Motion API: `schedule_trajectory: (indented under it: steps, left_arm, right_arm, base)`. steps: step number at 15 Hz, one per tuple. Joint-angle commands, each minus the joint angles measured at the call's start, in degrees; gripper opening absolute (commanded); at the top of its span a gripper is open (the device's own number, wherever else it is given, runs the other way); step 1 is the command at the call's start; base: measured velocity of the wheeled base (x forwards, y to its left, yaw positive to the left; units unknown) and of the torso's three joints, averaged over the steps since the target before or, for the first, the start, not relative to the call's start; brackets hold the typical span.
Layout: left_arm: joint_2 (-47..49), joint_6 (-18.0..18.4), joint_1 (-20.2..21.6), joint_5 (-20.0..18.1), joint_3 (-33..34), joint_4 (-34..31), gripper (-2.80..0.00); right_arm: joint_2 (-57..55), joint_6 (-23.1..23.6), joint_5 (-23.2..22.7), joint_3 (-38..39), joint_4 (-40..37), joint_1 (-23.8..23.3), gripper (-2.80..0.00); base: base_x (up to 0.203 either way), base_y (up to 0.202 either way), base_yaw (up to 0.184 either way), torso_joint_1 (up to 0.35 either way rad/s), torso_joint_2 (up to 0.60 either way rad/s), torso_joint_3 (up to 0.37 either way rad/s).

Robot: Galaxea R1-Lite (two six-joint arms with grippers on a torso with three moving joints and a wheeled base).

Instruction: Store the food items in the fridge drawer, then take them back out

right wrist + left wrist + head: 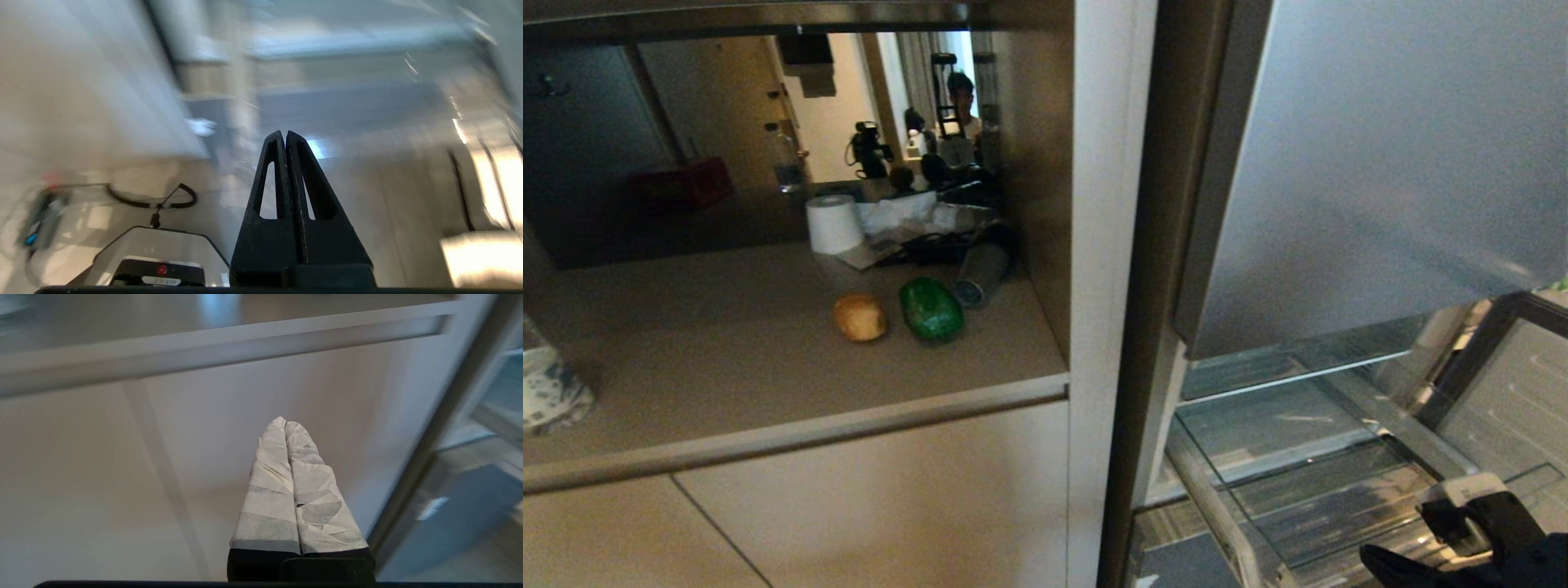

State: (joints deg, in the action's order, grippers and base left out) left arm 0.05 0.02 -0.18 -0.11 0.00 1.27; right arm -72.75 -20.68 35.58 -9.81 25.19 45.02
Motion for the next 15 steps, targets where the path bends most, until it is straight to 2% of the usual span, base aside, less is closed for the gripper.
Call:
schedule_trajectory:
  steps: [1,4,7,9,11,12,15]
  left_arm:
    - [0.04,-0.02,0.01,0.02,0.62,0.05,-2.80]
    - [0.04,-0.02,0.01,0.02,0.62,0.05,-2.80]
    - [0.04,-0.02,0.01,0.01,0.62,0.05,-2.80]
    - [0.04,-0.02,0.01,-0.01,0.62,0.05,-2.80]
    - [0.04,-0.02,0.01,0.02,0.62,0.05,-2.80]
    - [0.04,0.06,0.01,-0.07,0.62,0.05,-2.80]
    - [0.04,-0.02,0.01,0.02,0.62,0.05,-2.80]
  right_arm:
    - [-0.38,-0.12,0.19,0.36,0.13,-0.43,-2.80]
    - [-2.01,-0.15,0.14,0.68,0.23,-3.90,-2.80]
    - [-8.55,-0.10,0.13,0.99,5.45,-13.40,-2.80]
    - [-14.49,0.09,-0.08,1.52,10.82,-19.52,-2.80]
    - [-19.64,-0.09,-0.48,1.46,13.21,-21.58,-2.80]
    - [-21.91,-0.20,-1.35,1.16,13.67,-21.92,-2.80]
    - [-28.18,-0.54,-8.23,-0.94,13.99,-24.29,-2.80]
  base:
    - [0.000,0.007,-0.177,0.002,0.00,0.006]
    - [0.000,0.009,-0.174,0.001,0.00,0.002]
    - [-0.002,0.006,-0.152,0.003,0.00,0.000]
    - [-0.001,0.004,-0.038,0.001,0.00,0.002]
    - [0.000,0.000,0.000,0.000,0.00,0.000]
    - [0.000,0.000,0.000,0.000,0.00,0.000]
    - [0.000,0.000,0.000,0.000,0.00,0.000]
